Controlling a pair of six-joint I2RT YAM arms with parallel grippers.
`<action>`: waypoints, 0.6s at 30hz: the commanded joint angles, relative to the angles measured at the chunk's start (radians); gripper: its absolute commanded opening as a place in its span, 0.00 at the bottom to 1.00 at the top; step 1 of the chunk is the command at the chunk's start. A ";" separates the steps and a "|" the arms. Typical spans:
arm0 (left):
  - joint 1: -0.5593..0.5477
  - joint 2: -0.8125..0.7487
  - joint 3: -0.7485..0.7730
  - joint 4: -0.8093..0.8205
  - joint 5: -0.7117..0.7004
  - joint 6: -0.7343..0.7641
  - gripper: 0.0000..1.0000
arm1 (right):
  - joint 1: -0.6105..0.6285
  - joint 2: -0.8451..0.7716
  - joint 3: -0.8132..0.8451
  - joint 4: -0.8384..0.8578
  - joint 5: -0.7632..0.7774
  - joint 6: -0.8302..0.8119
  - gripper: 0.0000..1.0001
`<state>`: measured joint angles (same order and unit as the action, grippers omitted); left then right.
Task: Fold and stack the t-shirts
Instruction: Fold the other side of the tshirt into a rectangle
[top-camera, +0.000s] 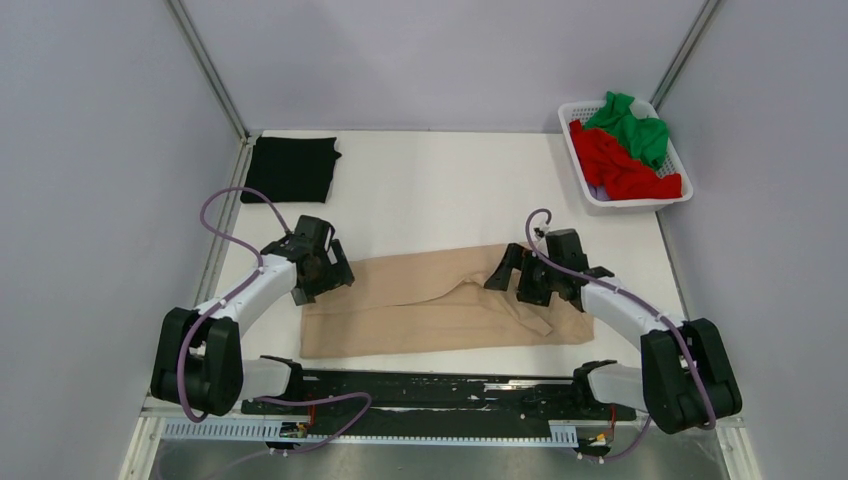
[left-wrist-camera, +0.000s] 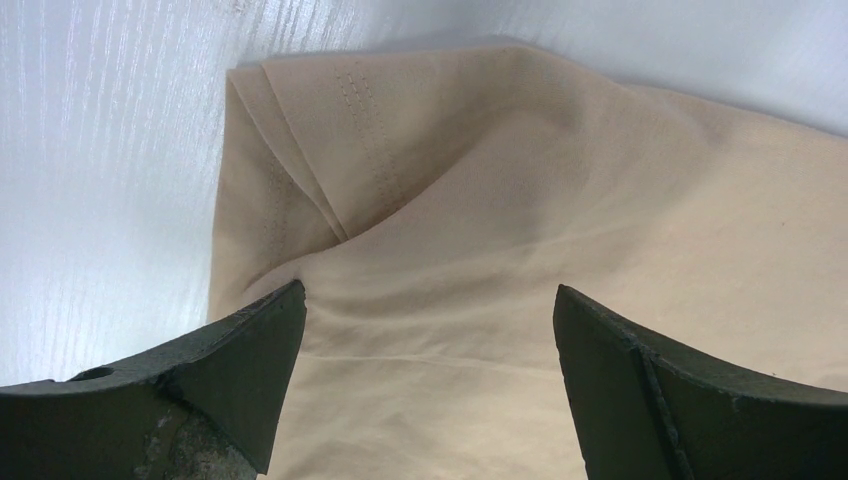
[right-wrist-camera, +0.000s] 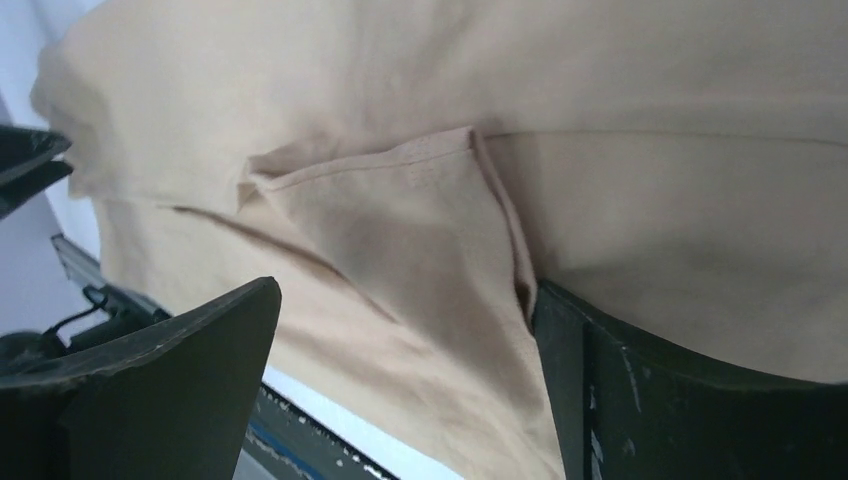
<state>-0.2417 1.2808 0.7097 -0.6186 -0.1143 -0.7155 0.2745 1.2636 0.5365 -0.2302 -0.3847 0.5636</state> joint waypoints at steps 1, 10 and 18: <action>0.002 0.004 0.008 0.023 -0.008 0.005 1.00 | 0.022 -0.089 -0.039 0.036 -0.194 -0.040 1.00; 0.002 0.008 0.012 0.028 0.007 0.003 1.00 | 0.119 -0.146 -0.064 0.077 -0.389 -0.033 1.00; 0.002 -0.012 0.015 0.011 -0.016 0.001 1.00 | 0.406 -0.213 -0.020 -0.078 -0.240 -0.010 1.00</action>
<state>-0.2417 1.2881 0.7097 -0.6106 -0.1112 -0.7155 0.5835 1.1137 0.4732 -0.2447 -0.6762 0.5491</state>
